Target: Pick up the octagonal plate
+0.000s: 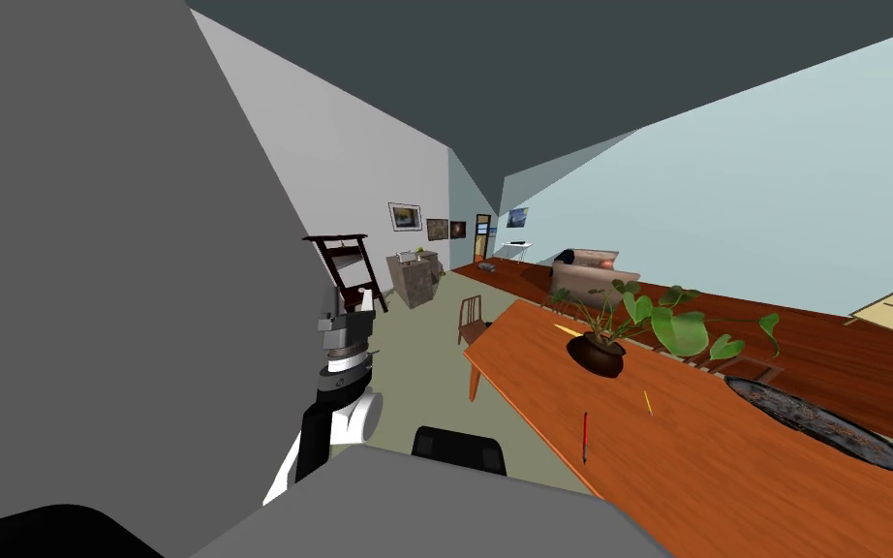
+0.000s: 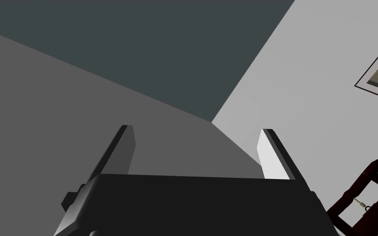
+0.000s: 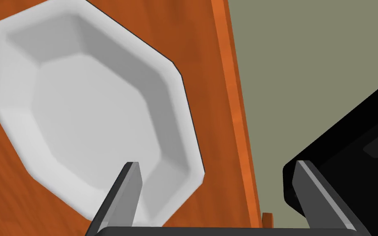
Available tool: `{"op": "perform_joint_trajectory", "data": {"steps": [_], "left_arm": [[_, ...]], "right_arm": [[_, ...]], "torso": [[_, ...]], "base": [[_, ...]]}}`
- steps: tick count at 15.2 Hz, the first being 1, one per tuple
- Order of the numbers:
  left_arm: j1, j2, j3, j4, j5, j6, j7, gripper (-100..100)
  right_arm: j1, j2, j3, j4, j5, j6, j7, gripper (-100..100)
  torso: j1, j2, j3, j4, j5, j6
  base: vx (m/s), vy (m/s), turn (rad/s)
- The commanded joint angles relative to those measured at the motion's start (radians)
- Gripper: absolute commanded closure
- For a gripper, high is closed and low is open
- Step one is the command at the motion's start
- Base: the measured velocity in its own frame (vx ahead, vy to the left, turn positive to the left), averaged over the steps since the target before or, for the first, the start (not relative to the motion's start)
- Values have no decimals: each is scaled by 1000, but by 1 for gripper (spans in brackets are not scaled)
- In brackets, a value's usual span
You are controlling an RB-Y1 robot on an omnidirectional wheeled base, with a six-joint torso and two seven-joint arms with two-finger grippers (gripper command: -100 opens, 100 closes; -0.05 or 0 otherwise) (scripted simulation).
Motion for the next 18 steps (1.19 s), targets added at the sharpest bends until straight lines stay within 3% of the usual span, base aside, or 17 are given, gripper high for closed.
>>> {"op": "perform_joint_trajectory", "data": {"steps": [1, 3, 4, 5, 9, 10, 14, 17, 18], "left_arm": [[0, 0, 0, 0, 0, 0, 0, 0], [0, 0, 0, 0, 0, 0, 0, 0], [0, 0, 0, 0, 0, 0, 0, 0], [0, 0, 0, 0, 0, 0, 0, 0], [0, 0, 0, 0, 0, 0, 0, 0], [0, 0, 0, 0, 0, 0, 0, 0], [0, 0, 0, 0, 0, 0, 0, 0], [0, 0, 0, 0, 0, 0, 0, 0], [0, 0, 0, 0, 0, 0, 0, 0]], "right_arm": [[-10, 32, -6, 20, -1, 17, 10, -100], [-16, 56, -5, 25, 0, 34, 13, -100], [-20, 51, -18, 47, -3, 12, 26, -100], [-24, 57, -21, 56, -4, 9, 35, 100], [-22, 56, -20, 55, -3, 7, 37, 100], [-16, 56, -5, 25, 0, 34, 13, 100], [-3, -1, -6, 13, -2, -6, 7, 100], [1, -17, -6, 10, -3, -18, 5, 100], [3, -9, -2, 1, -2, -1, -4, 100]], "torso": [[0, 0, 0, 0, 0, 0], [-5, 4, 2, 1, -1, 0], [-5, 4, 3, 1, -2, 0], [-4, 4, 2, 1, -1, 0], [-5, 2, 2, 1, -5, 0], [-6, 2, 2, 1, -5, 0], [-3, 1, 1, 1, -4, 1], [-1, -1, 0, 1, -4, 0], [-2, 0, 1, 1, -4, 1]], "base": [[-51, -123, 63], [-48, -119, 43], [-24, -75, 23], [-8, -28, 5], [-2, -4, 0], [0, 0, 0], [23, 61, -44], [27, 72, -21], [8, 33, -16]]}}
